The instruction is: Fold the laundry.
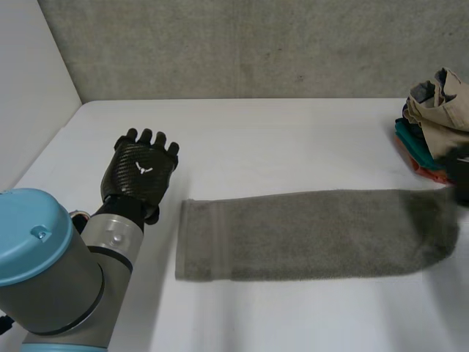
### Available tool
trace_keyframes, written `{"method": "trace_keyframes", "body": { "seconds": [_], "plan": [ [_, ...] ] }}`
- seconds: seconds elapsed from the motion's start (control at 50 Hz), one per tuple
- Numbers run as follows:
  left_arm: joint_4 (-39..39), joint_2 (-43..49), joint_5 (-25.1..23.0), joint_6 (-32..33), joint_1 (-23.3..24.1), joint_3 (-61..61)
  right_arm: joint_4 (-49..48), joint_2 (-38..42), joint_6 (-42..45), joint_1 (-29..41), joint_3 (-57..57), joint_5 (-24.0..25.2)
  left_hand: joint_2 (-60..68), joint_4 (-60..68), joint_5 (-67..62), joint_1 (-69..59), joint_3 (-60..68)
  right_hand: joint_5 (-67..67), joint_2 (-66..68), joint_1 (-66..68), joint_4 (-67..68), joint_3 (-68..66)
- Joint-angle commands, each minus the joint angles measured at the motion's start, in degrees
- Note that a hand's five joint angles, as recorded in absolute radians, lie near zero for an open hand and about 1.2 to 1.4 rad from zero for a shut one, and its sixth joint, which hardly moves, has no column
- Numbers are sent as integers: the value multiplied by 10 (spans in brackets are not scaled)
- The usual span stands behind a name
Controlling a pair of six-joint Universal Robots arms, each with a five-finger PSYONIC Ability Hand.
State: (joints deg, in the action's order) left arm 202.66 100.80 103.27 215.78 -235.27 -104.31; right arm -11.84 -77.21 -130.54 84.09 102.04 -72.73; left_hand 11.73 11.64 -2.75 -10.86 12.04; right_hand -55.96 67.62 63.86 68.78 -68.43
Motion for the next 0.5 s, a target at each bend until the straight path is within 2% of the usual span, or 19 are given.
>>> {"method": "trace_keyframes", "body": {
  "seconds": [0.02,0.08,0.12,0.14,0.2,0.24,0.28,0.32,0.34,0.36,0.38,0.46,0.5],
  "plan": [
    [1,-34,3,-3,-8,-14,-86,-16,-77,258,-11,3,-14,-13,24,5,-17,-140,124,161,112,-116],
    [1,-53,4,-12,-12,-18,-120,17,-85,366,-30,6,-14,-13,24,5,-17,-140,124,161,112,-116],
    [-2,-60,4,-20,-12,-19,-129,57,-85,418,-47,7,-14,-13,24,5,-17,-140,124,161,112,-116],
    [-2,-64,4,-29,-12,-20,-132,98,-81,467,-66,7,-14,-13,24,5,-17,-140,124,161,112,-116],
    [-2,-66,4,-41,-12,-23,-123,151,-79,545,-92,5,-14,-13,24,5,-17,-140,124,161,112,-116],
    [-2,-66,4,-48,-13,-25,-115,165,-81,569,-98,4,-14,-13,24,5,-17,-140,124,161,112,-116],
    [-2,-65,4,-52,-15,-25,-103,176,-86,578,-96,7,-14,-13,24,5,-17,-140,124,161,112,-116],
    [-2,-64,3,-54,-16,-25,-96,174,-87,574,-94,7,-14,-13,24,5,-17,8,-24,13,-36,33],
    [-3,-64,2,-54,-17,-25,-94,173,-89,569,-92,7,-14,-13,24,5,-17,120,-137,-99,-148,145],
    [-2,-62,-2,-54,-18,-26,-93,171,-94,554,-85,2,-14,-13,24,5,-17,433,-449,-412,-461,457],
    [-2,-61,-3,-54,-19,-26,-93,167,-99,543,-81,-2,-14,-13,24,5,-17,560,-576,-539,-588,584],
    [2,-55,-4,-51,-17,-19,-73,99,-138,466,-55,-8,-14,-13,24,5,-17,560,-576,-539,-588,584],
    [4,-52,-4,-49,-15,-13,-34,63,-161,423,-40,-8,-14,-13,24,5,-17,560,-576,-539,-588,584]
  ]
}}
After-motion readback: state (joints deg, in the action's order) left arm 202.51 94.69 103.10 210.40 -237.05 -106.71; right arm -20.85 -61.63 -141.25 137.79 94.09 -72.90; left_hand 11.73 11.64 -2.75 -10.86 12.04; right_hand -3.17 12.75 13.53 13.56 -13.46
